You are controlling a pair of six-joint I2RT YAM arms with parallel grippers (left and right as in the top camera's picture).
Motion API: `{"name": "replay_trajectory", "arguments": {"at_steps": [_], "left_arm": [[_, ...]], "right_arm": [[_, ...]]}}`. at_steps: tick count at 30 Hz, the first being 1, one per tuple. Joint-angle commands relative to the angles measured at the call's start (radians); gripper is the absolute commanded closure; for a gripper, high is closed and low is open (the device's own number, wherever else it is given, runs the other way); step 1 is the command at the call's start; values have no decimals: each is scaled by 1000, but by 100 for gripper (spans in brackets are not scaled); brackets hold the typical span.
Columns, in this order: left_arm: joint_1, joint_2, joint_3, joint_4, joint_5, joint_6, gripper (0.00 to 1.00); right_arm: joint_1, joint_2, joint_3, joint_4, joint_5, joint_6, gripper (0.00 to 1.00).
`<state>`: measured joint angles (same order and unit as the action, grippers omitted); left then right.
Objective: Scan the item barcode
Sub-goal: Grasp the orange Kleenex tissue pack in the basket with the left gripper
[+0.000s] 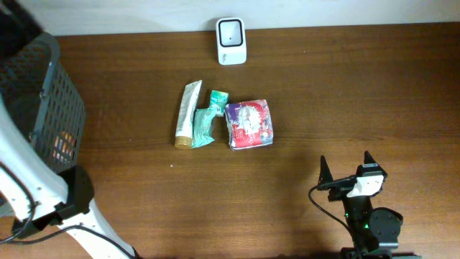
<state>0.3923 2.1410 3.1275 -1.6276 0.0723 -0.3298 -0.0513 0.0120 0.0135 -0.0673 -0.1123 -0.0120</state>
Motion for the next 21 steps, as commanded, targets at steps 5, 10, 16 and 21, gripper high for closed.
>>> {"name": "replay_trajectory", "arguments": {"at_steps": [5,10,16,21], "left_arm": [[286,-8,-364,13,-92,50,1],[351,-8,-878,175,-92,70,8],[357,-8,-1180,345,124,269,10],[357,-8,-1291,405,126,386,9]], "right_arm": [[5,-6,-8,-3,9,-6,1],[5,-6,-8,-3,9,-6,1],[5,-6,-8,-3,9,-6,1],[5,-6,-8,-3,9,-6,1]]}}
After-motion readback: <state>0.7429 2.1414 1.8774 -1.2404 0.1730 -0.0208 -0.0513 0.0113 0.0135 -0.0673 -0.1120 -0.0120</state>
